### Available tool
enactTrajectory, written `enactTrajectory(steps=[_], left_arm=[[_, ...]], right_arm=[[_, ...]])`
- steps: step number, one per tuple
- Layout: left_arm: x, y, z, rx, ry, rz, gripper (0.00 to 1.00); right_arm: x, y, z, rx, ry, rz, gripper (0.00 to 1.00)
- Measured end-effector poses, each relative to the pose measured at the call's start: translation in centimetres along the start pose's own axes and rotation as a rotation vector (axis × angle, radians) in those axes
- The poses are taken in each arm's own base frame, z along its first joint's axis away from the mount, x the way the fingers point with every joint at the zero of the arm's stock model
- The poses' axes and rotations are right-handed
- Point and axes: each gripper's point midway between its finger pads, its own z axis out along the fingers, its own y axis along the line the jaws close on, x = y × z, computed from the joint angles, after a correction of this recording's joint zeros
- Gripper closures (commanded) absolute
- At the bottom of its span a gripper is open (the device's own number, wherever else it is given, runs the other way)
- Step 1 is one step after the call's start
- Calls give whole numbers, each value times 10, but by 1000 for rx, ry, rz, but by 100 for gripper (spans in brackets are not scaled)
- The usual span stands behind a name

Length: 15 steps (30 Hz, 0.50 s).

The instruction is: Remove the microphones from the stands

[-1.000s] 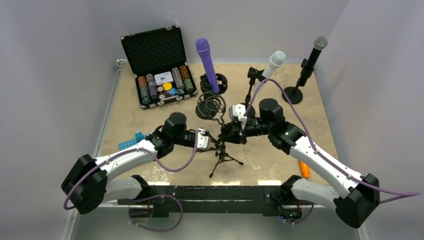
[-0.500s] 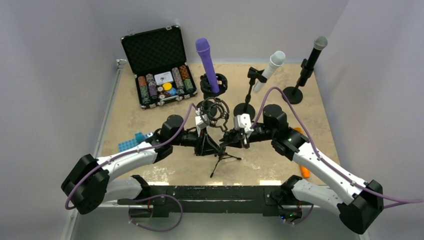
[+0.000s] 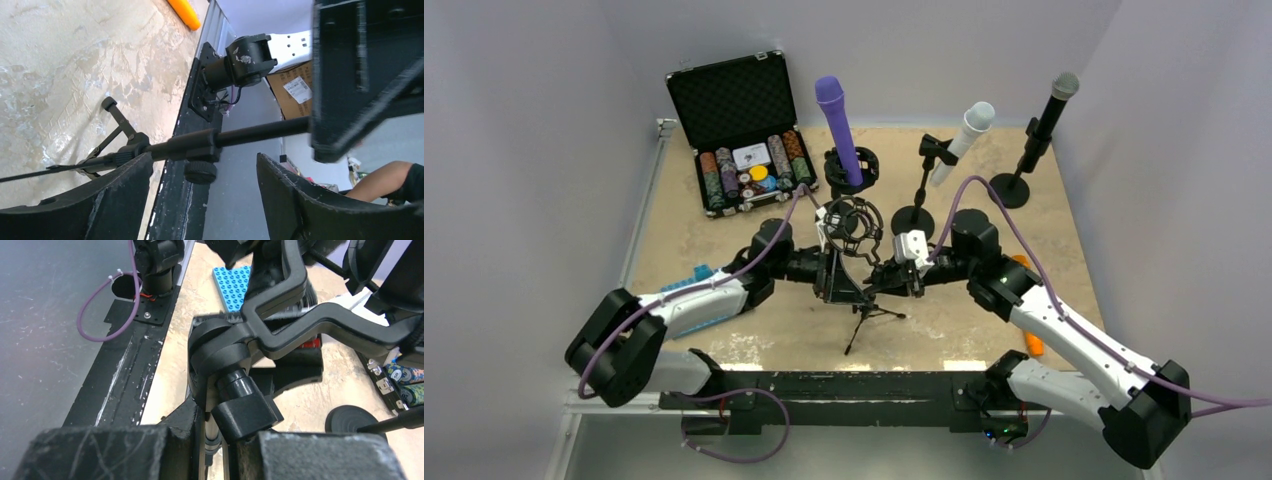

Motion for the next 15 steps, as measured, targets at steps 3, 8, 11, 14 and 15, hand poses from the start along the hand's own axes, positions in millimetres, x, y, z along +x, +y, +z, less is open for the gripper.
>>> enactTrajectory(steps=[3, 8, 11, 14, 15], left_arm=[[-7, -9, -11, -32, -38, 29, 19], [-18, -31, -48, -155, -119, 272, 21], [-17, -37, -65, -212, -117, 501, 23], [-13, -34, -81, -259, -101, 768, 25], [-12, -32, -84, -268, -94, 855, 27]], right_arm=[[0, -1, 0, 0, 7, 5, 100], [0, -1, 0, -3, 19, 13, 100], [1, -3, 1, -2, 28, 24, 100], [2, -6, 2, 0, 34, 36, 100], [2, -7, 3, 0, 36, 40, 100]])
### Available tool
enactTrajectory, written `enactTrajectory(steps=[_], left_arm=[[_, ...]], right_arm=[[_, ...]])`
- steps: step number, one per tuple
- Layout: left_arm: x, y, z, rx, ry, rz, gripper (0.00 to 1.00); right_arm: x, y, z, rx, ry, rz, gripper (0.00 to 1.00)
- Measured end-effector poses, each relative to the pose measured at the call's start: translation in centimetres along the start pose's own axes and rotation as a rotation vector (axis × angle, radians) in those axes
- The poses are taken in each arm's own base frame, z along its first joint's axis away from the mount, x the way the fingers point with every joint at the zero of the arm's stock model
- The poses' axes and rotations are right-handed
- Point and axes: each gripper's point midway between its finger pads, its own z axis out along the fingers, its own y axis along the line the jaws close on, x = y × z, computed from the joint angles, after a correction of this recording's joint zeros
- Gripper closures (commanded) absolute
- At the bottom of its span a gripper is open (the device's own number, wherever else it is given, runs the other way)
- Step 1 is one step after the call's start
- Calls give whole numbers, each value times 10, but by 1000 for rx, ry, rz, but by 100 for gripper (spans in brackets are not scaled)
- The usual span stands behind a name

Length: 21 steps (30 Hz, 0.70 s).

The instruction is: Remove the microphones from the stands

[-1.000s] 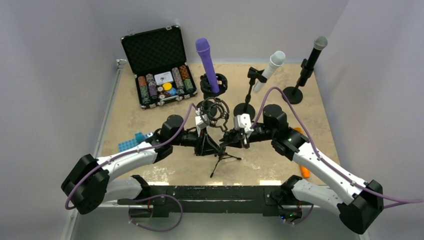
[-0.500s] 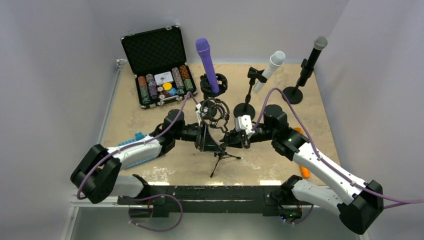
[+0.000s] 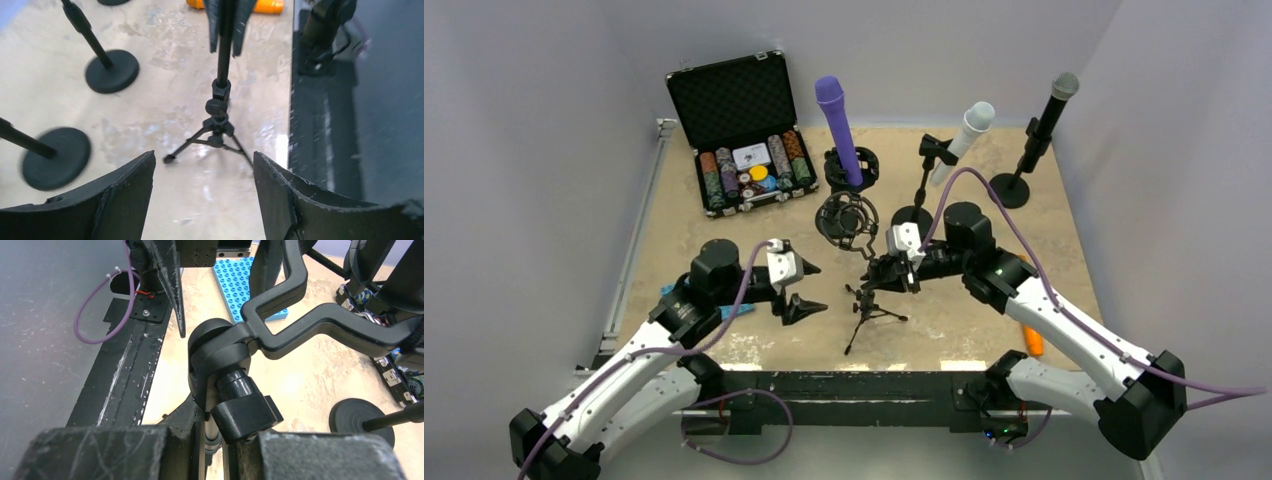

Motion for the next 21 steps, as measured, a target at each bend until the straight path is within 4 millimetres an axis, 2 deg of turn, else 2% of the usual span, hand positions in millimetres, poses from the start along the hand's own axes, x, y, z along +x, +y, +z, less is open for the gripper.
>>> enactTrajectory(steps=[2, 5, 9, 12, 16, 21], left_arm=[[6, 3, -2, 4, 4, 165, 31], [14, 9, 6, 42, 31, 338, 32], [27, 13, 25, 107, 65, 486, 41], [32, 13, 35, 147, 71, 576, 42], [25, 13, 48, 170, 34, 691, 44], [19, 7, 61, 198, 0, 752, 47]], right_arm=[[1, -3, 1, 5, 4, 11, 100], [2, -6, 3, 11, 10, 23, 100], [2, -7, 4, 11, 13, 28, 100], [2, -7, 4, 10, 14, 29, 100], [2, -7, 4, 10, 14, 30, 100], [2, -7, 4, 10, 14, 30, 100]])
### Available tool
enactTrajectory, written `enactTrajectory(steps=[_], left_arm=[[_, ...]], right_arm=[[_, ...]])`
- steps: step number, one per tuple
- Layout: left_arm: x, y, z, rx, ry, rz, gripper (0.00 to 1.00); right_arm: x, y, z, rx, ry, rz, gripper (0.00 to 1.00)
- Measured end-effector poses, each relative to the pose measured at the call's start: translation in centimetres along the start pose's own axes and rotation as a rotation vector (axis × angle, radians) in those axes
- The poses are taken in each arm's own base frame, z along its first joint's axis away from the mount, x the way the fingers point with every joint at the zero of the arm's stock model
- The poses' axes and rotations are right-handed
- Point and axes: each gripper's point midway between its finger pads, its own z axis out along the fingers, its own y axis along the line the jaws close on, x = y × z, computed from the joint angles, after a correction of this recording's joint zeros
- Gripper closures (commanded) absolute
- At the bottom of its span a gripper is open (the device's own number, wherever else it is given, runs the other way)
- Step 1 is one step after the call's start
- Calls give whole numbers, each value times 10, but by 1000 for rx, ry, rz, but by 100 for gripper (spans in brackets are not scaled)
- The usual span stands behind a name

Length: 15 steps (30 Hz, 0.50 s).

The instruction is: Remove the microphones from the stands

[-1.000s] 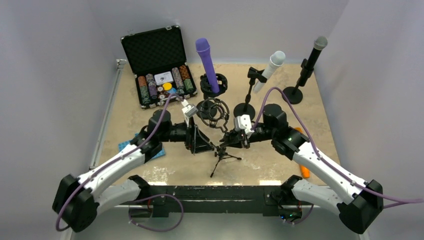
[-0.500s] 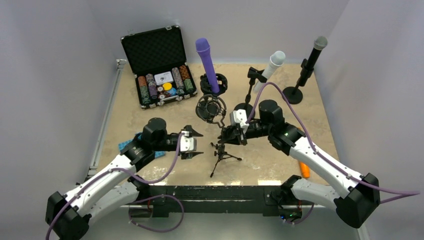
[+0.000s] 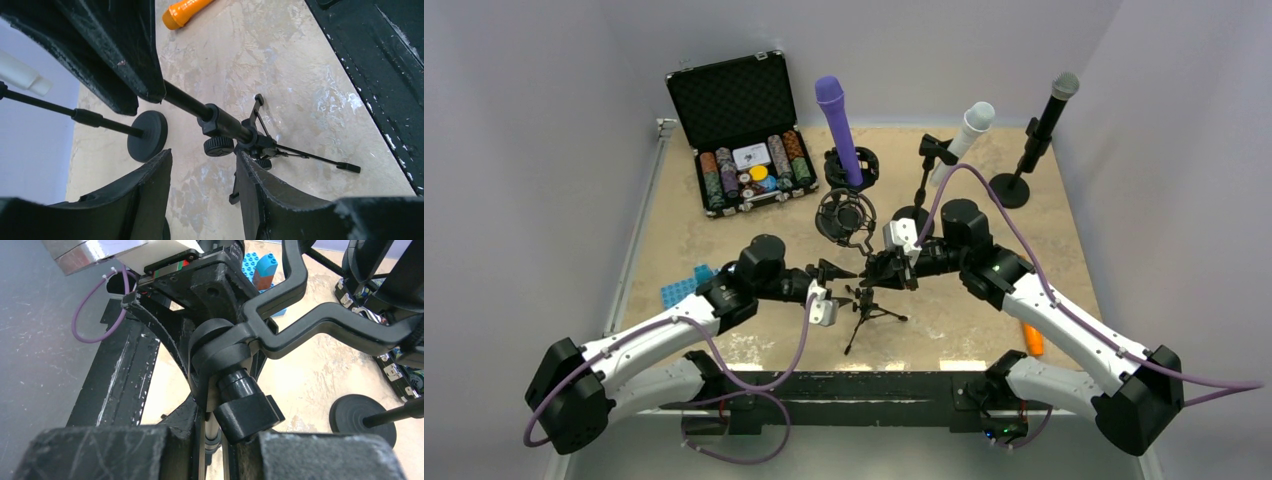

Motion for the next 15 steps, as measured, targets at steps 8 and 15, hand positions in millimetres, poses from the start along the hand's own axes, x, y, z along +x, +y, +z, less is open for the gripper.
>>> enactTrajectory(steps=[8, 15], left_arm=[[2, -2, 6, 18, -3, 42, 53], [0, -6, 9, 37, -17, 21, 57]], right_arm=[[0, 0, 0, 2, -1, 3, 100], [0, -1, 0, 5, 1, 4, 100]])
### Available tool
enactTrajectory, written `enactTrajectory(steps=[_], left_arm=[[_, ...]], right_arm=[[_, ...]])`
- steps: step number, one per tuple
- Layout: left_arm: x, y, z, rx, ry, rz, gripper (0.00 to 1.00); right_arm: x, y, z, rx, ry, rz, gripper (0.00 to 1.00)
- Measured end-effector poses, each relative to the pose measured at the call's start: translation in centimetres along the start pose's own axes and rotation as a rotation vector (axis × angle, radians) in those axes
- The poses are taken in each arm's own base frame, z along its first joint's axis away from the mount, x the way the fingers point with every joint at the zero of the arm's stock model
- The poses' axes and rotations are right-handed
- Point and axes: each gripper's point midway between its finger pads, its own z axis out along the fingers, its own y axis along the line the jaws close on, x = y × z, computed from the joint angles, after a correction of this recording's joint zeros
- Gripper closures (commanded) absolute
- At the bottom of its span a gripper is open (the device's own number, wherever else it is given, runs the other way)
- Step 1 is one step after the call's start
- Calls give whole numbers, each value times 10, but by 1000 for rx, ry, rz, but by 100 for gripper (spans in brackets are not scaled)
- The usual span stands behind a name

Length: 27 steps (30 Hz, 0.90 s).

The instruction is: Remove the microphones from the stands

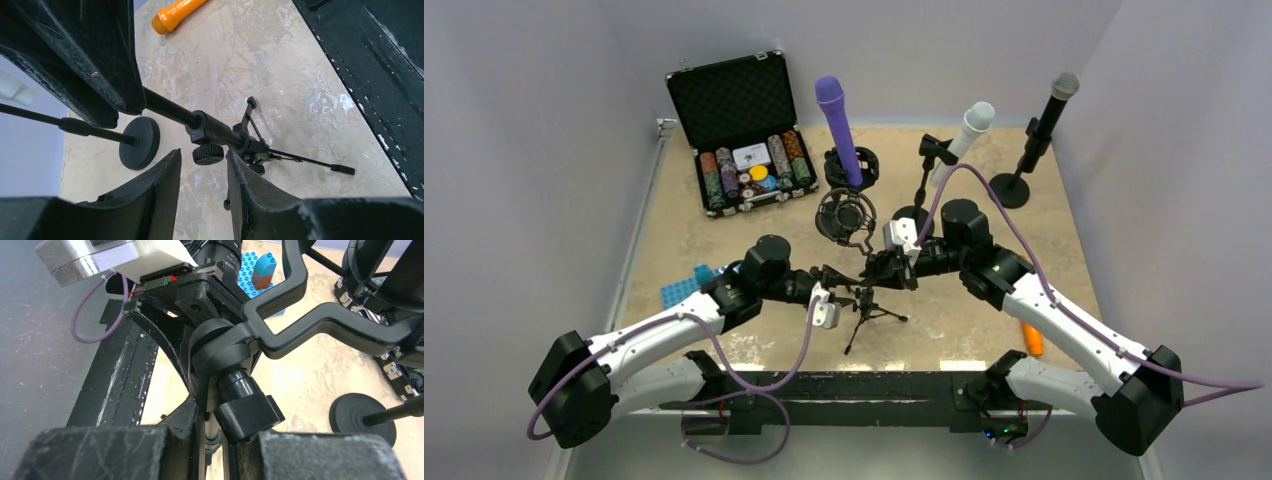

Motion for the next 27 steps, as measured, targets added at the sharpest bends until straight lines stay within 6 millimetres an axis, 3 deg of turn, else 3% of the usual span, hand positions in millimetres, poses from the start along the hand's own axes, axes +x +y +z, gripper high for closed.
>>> enactTrajectory(steps=[4, 7, 13, 15, 18, 27], left_arm=[[2, -3, 4, 11, -2, -19, 60], [5, -3, 7, 16, 2, -29, 67], [9, -4, 8, 13, 15, -79, 98], [9, -3, 8, 4, 28, -140, 100], [8, -4, 7, -6, 45, -285, 100], [-3, -14, 2, -82, 22, -936, 100]], right_arm=[[0, 0, 0, 2, 0, 0, 100], [0, 0, 0, 3, 0, 0, 100], [0, -1, -1, 6, 2, 0, 100], [1, -1, -1, 8, 3, 0, 100], [0, 0, -1, 10, 2, -3, 100], [-2, 7, -3, 6, -23, -62, 100]])
